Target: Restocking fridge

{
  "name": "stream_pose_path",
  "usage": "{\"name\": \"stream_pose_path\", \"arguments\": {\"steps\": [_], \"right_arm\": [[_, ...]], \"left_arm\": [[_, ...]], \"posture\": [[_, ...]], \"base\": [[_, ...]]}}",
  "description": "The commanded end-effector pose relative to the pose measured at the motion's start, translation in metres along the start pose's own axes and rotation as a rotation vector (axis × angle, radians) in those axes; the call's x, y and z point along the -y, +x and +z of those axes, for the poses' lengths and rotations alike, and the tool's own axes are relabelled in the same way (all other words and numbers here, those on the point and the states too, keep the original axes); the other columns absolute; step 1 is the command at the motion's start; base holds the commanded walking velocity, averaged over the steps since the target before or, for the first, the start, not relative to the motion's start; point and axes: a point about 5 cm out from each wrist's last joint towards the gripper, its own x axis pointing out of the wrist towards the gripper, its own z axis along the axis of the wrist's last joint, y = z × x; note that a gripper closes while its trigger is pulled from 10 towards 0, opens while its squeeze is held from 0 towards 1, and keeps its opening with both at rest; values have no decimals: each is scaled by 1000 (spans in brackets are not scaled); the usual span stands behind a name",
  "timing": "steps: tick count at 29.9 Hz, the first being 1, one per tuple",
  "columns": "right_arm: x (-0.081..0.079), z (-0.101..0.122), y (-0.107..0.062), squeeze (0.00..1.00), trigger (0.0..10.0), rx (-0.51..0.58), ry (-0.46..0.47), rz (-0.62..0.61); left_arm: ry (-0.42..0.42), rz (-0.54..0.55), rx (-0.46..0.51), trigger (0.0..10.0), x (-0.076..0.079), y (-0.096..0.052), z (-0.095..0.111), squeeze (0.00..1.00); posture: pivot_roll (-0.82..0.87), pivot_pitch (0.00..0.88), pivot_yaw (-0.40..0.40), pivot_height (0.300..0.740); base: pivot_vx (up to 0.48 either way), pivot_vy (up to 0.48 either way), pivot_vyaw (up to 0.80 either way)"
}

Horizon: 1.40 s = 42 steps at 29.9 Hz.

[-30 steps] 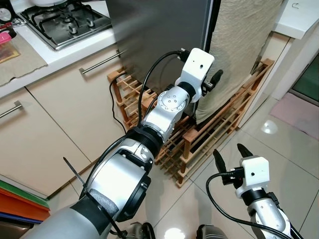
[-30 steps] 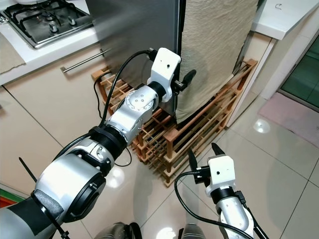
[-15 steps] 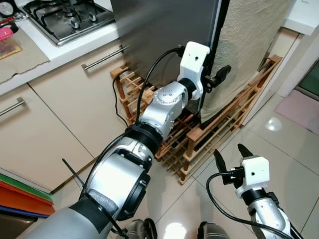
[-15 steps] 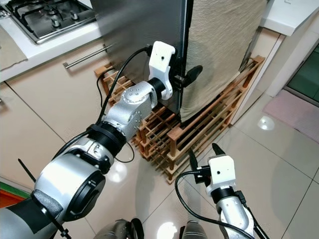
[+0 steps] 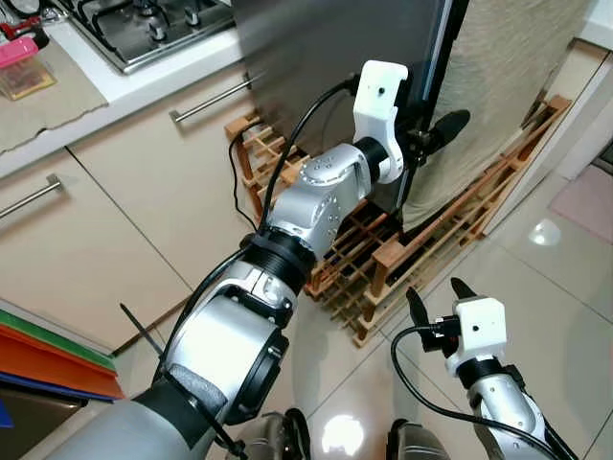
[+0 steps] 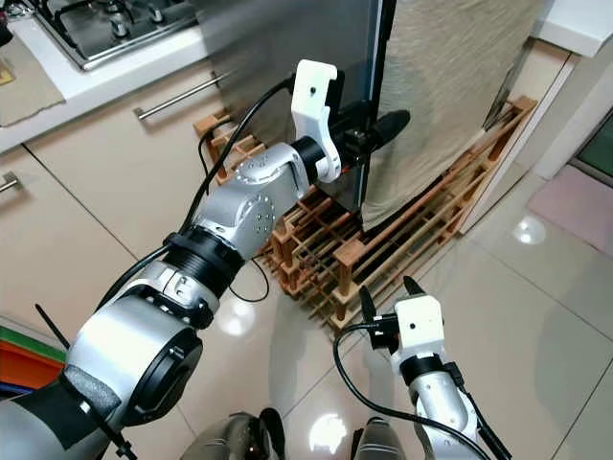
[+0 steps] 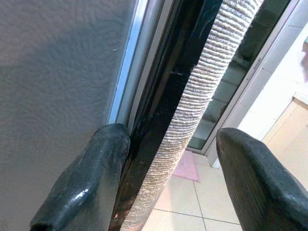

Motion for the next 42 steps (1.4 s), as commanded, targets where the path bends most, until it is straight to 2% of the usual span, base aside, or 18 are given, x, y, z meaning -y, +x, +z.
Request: {"name": "stream_pose_path", "arguments": {"steps": [1, 42], "right_arm": [[-2, -4, -2, 4, 10000, -13, 1, 2], [-2, -4, -2, 4, 10000, -13, 1, 2]], "left_arm": [[-212, -480, 94, 10000, 181, 47, 3, 0], [-212, -480, 94, 10000, 181, 47, 3, 0]], "posture": [[-272, 162, 133, 724], [-272, 162, 133, 724]], "base": [[0, 0, 0], [0, 0, 0]]}}
